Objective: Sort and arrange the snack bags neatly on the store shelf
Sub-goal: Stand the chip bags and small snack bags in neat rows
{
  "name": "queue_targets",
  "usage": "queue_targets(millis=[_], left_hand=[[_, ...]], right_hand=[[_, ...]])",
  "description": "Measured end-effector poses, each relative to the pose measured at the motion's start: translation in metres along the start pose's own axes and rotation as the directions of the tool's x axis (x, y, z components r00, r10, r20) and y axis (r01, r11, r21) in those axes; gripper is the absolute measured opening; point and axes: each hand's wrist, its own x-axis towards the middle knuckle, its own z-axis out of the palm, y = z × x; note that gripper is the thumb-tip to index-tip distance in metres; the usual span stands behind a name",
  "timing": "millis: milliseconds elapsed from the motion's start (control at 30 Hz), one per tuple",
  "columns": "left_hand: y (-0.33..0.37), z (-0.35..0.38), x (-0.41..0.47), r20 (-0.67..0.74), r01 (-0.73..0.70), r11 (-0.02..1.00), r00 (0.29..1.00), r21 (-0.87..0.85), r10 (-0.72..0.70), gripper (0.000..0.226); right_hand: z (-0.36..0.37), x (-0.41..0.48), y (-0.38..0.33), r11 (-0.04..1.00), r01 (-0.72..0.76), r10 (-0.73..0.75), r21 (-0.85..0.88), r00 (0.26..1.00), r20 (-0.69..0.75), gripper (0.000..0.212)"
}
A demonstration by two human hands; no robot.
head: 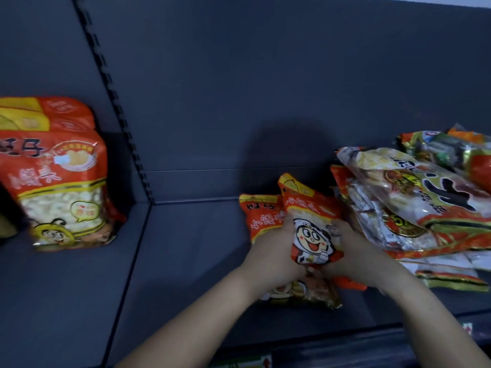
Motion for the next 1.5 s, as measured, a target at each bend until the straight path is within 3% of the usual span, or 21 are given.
queue_targets(millis=[167,267,400,500,600,733,833,967,1100,1267,1367,1500], left_hand=[[-0.016,-0.041,-0.025,-0.122,-0.021,0.996,0.993,-0.090,0.010,0.075],[-0.034,-0.071,-0.054,-0.158,0.012,0.994,0.987,-0.107,-0.028,0.075],[-0.063,-0.110,-0.105,-0.300,-0.059,0.988,0.954,-0.140,0.015,0.087],[-0.078,-0.139,-0.144,-0.399,-0.120,0.981,0.915,-0.152,0.050,0.097],[-0.103,-0.161,-0.181,-0.474,-0.164,0.973,0.878,-0.160,0.070,0.096],[-0.152,-0.180,-0.215,-0.588,-0.025,0.988,0.801,0.150,0.109,0.097],[-0.194,-0.182,-0.227,-0.636,0.078,0.967,0.766,0.241,0.097,0.097],[-0.249,-0.177,-0.230,-0.653,0.212,0.941,0.757,0.262,0.011,0.094],[-0.271,-0.181,-0.220,-0.619,0.337,0.909,0.776,0.246,-0.121,0.108],[-0.279,-0.185,-0.218,-0.522,0.308,0.927,0.839,0.215,-0.157,0.112],[-0.275,-0.184,-0.219,-0.468,0.316,0.943,0.852,0.101,-0.236,0.113],[-0.254,-0.193,-0.206,-0.506,0.329,0.934,0.788,-0.138,-0.352,0.096]], right_hand=[[0.005,-0.012,-0.059,0.989,0.144,-0.144,-0.017,0.989,-0.039,0.099],[0.017,-0.026,-0.106,0.965,0.244,-0.254,-0.093,0.961,-0.106,0.103],[0.042,-0.045,-0.168,0.917,0.334,-0.372,-0.221,0.913,-0.165,0.091],[0.065,-0.056,-0.209,0.851,0.416,-0.505,-0.320,0.814,-0.286,0.082],[0.095,-0.062,-0.244,0.749,0.553,-0.662,-0.364,0.649,-0.375,0.080],[0.147,-0.052,-0.280,0.640,0.686,-0.762,-0.347,0.508,-0.401,0.085],[0.190,-0.032,-0.294,0.565,0.744,-0.819,-0.356,0.452,-0.354,0.087],[0.238,-0.004,-0.295,0.537,0.783,-0.844,-0.315,0.489,-0.221,0.081],[0.254,0.010,-0.295,0.499,0.772,-0.863,-0.393,0.485,-0.143,0.076],[0.257,0.014,-0.293,0.564,0.733,-0.813,-0.379,0.573,-0.102,0.072],[0.260,0.015,-0.280,0.590,0.737,-0.791,-0.331,0.609,-0.053,0.075],[0.255,0.010,-0.266,0.565,0.788,-0.804,-0.244,0.592,0.051,0.090]])
